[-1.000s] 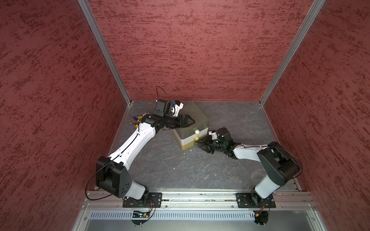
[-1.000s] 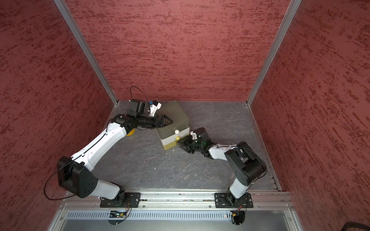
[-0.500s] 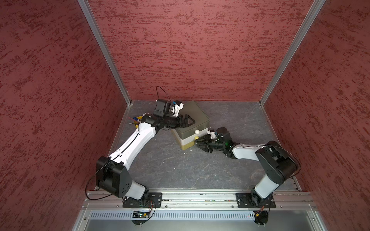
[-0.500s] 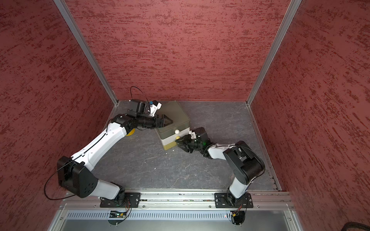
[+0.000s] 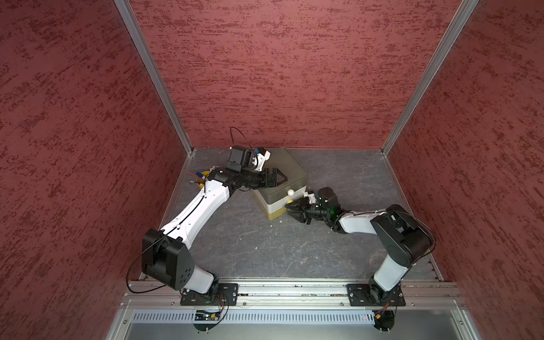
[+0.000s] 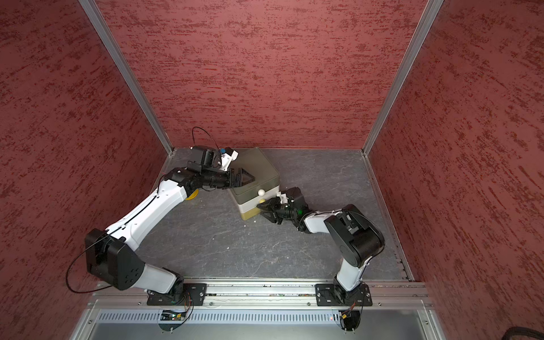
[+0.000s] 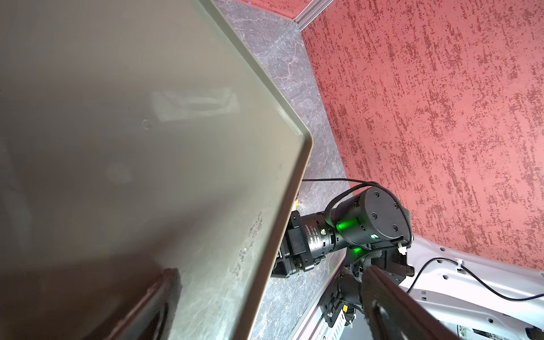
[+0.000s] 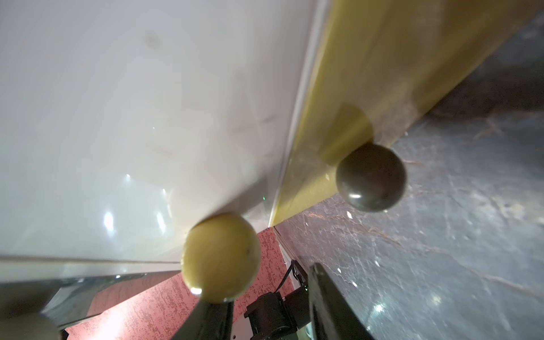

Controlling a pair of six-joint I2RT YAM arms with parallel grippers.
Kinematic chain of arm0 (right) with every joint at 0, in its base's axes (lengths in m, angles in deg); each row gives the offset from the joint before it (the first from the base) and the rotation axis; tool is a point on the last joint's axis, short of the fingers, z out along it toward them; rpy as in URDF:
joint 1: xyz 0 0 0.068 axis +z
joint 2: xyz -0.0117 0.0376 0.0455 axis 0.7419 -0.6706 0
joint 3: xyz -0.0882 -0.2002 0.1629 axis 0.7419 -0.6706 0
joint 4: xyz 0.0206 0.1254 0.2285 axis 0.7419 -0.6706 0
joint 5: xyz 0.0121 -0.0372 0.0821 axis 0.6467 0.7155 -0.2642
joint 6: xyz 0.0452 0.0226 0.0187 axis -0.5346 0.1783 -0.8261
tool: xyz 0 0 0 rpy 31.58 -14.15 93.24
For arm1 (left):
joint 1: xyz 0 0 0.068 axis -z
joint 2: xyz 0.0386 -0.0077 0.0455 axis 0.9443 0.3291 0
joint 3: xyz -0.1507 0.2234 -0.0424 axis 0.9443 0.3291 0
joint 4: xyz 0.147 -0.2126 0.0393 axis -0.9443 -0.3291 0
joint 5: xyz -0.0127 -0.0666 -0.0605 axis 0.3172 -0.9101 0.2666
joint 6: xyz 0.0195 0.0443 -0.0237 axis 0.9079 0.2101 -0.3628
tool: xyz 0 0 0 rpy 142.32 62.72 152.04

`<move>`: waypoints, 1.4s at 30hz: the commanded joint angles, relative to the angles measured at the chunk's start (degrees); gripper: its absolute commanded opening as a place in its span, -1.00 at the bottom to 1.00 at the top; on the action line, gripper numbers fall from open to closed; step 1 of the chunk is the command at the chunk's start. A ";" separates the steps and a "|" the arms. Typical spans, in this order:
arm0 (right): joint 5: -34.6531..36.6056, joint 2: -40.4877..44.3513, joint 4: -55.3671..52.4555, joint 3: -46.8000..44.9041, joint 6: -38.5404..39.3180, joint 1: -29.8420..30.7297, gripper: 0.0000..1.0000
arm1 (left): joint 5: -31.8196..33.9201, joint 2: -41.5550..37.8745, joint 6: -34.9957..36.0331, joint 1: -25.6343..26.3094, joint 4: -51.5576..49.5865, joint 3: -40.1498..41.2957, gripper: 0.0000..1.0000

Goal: Take the keys out of the drawer
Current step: Open the drawer in the storage box.

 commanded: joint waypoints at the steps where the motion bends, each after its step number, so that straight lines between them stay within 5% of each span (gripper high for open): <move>1: 2.32 2.77 6.64 2.96 1.97 -0.33 -0.11 | 0.47 1.50 0.38 -0.12 -4.00 0.49 0.99; 22: 3.65 0.33 4.84 6.26 3.80 -1.15 -0.14 | 0.32 1.58 0.46 -0.38 -4.16 0.51 0.99; 42: 6.02 5.26 3.10 1.03 6.36 -1.18 -0.46 | 0.19 1.69 0.12 -0.18 -3.96 0.86 0.99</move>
